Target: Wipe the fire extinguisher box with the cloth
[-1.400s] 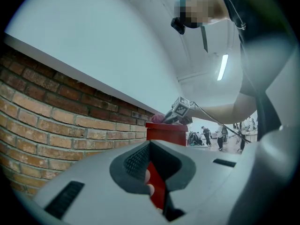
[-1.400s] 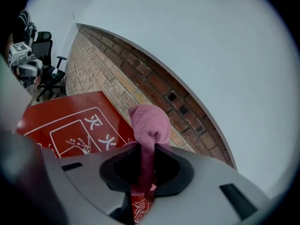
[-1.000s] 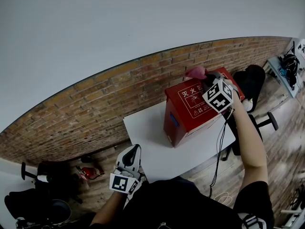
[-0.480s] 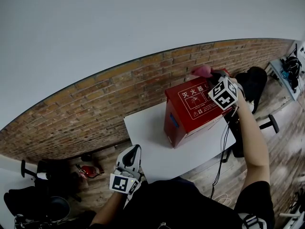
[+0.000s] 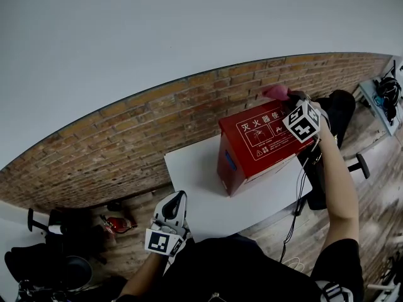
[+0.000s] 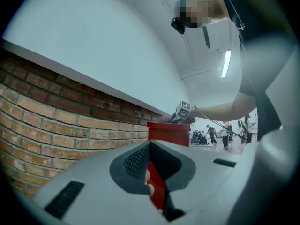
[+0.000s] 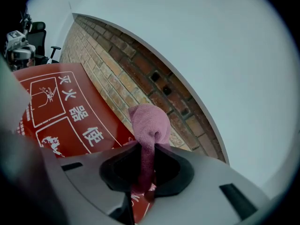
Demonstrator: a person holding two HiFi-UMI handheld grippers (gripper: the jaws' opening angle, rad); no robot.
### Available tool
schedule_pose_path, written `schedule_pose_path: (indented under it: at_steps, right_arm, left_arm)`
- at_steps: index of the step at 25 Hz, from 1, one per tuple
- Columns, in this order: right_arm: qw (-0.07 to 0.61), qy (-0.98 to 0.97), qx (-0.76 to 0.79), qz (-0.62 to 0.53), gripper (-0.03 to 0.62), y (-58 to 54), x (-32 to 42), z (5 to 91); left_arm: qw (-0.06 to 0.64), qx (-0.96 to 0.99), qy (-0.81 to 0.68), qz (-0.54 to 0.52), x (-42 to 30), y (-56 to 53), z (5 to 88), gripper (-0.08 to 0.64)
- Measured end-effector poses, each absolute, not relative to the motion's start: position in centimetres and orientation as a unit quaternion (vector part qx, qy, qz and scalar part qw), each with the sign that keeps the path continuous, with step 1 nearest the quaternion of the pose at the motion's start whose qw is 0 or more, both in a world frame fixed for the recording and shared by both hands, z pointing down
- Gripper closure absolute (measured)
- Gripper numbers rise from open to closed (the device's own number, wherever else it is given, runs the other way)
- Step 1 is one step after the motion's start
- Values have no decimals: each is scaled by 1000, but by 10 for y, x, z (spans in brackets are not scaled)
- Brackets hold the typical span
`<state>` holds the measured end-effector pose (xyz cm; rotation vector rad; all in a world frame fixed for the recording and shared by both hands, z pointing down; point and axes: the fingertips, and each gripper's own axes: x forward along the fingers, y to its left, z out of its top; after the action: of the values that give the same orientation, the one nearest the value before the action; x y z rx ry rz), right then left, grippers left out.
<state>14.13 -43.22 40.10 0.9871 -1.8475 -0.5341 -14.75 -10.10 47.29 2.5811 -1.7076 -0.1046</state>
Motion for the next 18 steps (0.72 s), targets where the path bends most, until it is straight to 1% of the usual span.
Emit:
schedule_pose_path:
  at_steps: [18]
  right_arm:
    - [474,-736,440,-200,523,-467,192,402]
  left_arm:
    - [25,831,-555,-32,-140,-115,476,512]
